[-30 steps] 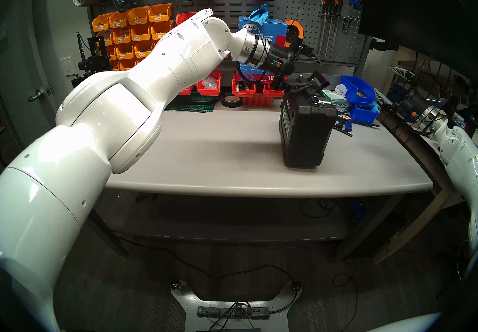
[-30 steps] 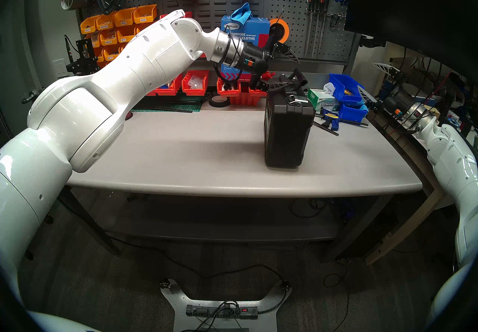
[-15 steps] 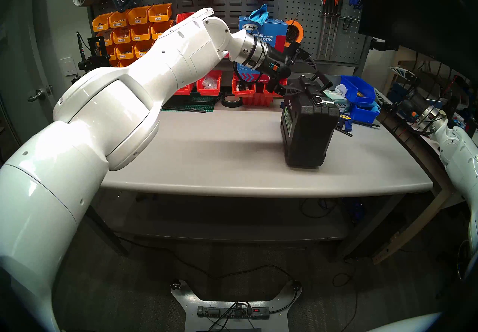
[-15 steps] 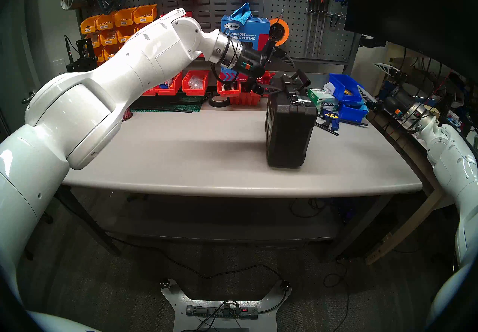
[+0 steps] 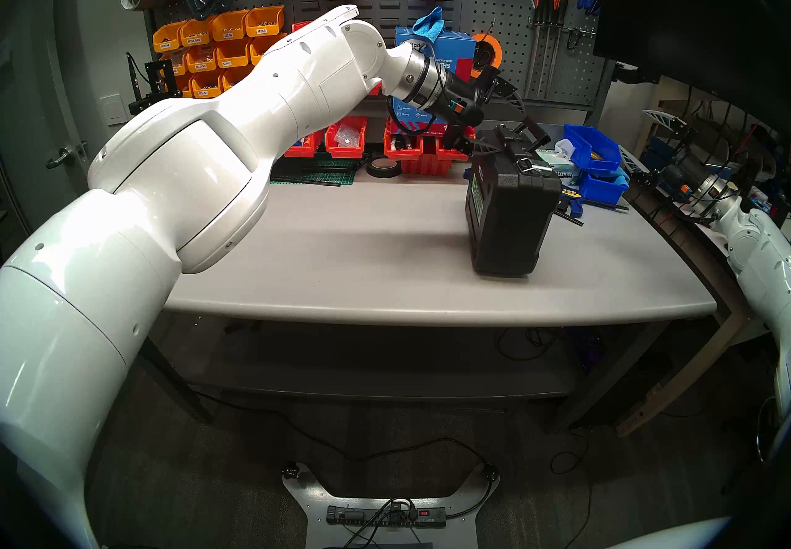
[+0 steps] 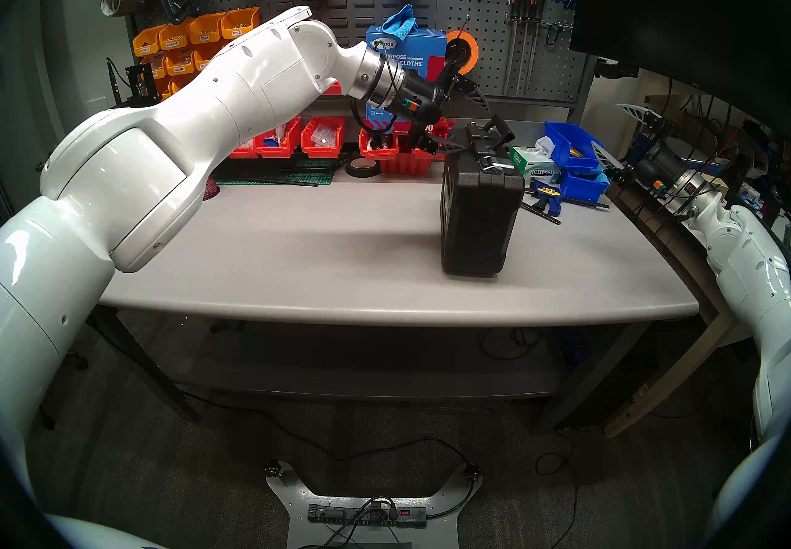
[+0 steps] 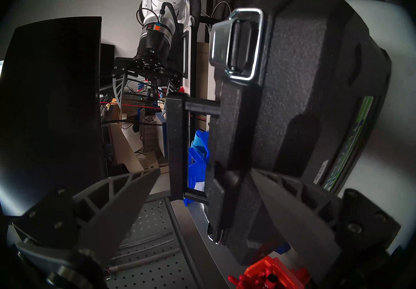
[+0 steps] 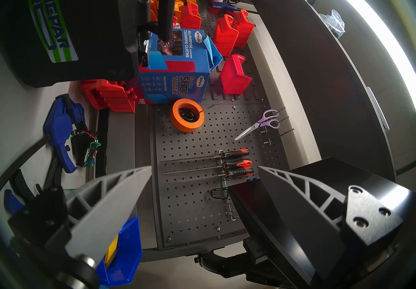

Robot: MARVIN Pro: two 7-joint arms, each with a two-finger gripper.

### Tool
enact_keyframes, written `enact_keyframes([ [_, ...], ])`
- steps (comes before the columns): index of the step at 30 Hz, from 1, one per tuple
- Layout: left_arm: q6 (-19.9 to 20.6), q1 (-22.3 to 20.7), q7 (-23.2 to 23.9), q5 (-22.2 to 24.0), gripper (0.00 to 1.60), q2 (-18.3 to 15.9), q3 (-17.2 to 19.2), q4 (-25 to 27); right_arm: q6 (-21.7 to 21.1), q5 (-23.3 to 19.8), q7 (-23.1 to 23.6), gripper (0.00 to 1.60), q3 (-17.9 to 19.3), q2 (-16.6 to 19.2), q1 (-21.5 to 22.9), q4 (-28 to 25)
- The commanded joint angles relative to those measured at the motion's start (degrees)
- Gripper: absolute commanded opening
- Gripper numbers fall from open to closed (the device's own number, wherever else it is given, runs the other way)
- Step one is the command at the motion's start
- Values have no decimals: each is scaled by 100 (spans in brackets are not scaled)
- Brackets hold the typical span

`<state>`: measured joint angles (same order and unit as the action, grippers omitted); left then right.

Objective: Open the tool box

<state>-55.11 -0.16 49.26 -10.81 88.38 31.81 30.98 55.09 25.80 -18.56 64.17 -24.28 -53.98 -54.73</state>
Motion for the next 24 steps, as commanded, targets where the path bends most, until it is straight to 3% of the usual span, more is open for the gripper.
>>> enact_keyframes([
  [1,11,-277,96,44,160,-71,-12,-66,-9,-3,-40,160,43,48,39,-20],
  [24,11,-488,-89,292,160,180,169,-407,-9,-7,-38,160,41,49,39,-20],
])
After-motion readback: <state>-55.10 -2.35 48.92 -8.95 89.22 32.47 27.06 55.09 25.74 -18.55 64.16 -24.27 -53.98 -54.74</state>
